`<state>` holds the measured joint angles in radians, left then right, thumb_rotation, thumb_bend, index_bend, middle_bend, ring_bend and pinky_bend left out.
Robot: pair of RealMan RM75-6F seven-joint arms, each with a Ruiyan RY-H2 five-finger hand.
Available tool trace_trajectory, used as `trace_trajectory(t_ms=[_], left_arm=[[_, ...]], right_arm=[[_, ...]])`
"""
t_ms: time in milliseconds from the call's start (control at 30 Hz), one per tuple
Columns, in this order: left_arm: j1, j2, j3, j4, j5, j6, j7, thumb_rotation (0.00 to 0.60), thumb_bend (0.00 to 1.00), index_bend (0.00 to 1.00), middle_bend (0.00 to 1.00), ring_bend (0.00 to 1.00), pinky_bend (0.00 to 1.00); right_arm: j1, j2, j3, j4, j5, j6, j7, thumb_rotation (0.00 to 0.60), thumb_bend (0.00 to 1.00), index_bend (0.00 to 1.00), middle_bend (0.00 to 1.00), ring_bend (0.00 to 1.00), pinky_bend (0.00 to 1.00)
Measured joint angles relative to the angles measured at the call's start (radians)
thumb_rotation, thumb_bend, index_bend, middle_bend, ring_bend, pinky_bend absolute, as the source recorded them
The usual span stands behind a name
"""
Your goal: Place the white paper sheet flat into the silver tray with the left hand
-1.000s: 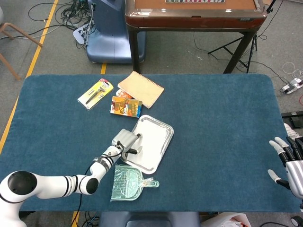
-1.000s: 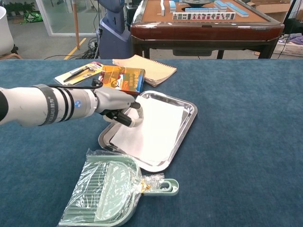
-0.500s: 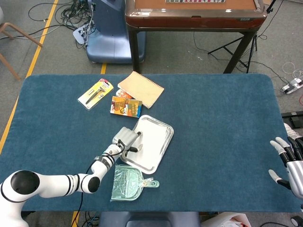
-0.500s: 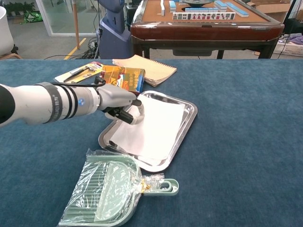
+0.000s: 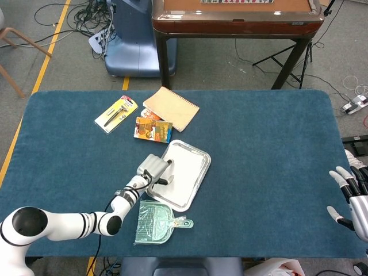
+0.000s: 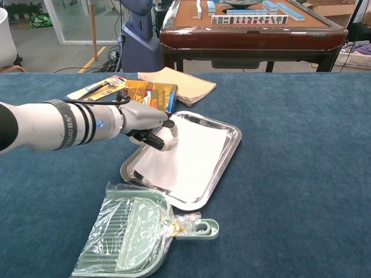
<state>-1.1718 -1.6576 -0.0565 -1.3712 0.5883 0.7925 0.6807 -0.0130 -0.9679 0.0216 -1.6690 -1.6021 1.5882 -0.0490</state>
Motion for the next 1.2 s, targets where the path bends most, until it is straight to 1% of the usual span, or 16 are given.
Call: trace_trajectory(t_ms=[233,400,567,867,1200], left_arm=[[0.018,0.033,0.002,-0.059,0.035,0.023,-0.016,0.124,0.4,0.17,1.0,1.0,1.0],[0.028,0.061,0.017,-0.11,0.053,0.029,-0.014,0.124,0.4,0.17,1.0,1.0,1.0],[0.036,0.103,0.052,-0.177,0.071,0.036,0.009,0.126,0.4,0.2,1.0,1.0,1.0],[0.063,0.174,0.1,-0.293,0.124,0.062,0.021,0.124,0.4,0.2,1.0,1.0,1.0],[0.077,0.225,0.141,-0.365,0.145,0.058,0.028,0.125,0.4,0.2,1.0,1.0,1.0]], right_arm=[[-0.001,-0.004,-0.001,0.006,-0.003,0.0,0.005,0.6,0.2,0.16,0.14,0.01,0.07],[-0.002,-0.007,-0.002,0.011,-0.004,0.001,0.01,0.6,0.2,0.16,0.14,0.01,0.07],[-0.002,-0.008,-0.002,0.013,-0.005,0.0,0.012,0.6,0.2,0.16,0.14,0.01,0.07],[0.004,-0.012,-0.002,0.011,-0.012,-0.003,0.009,0.6,0.2,0.16,0.14,0.01,0.07],[0.003,-0.012,-0.003,0.009,-0.015,-0.001,0.008,0.6,0.2,0.16,0.14,0.01,0.07]])
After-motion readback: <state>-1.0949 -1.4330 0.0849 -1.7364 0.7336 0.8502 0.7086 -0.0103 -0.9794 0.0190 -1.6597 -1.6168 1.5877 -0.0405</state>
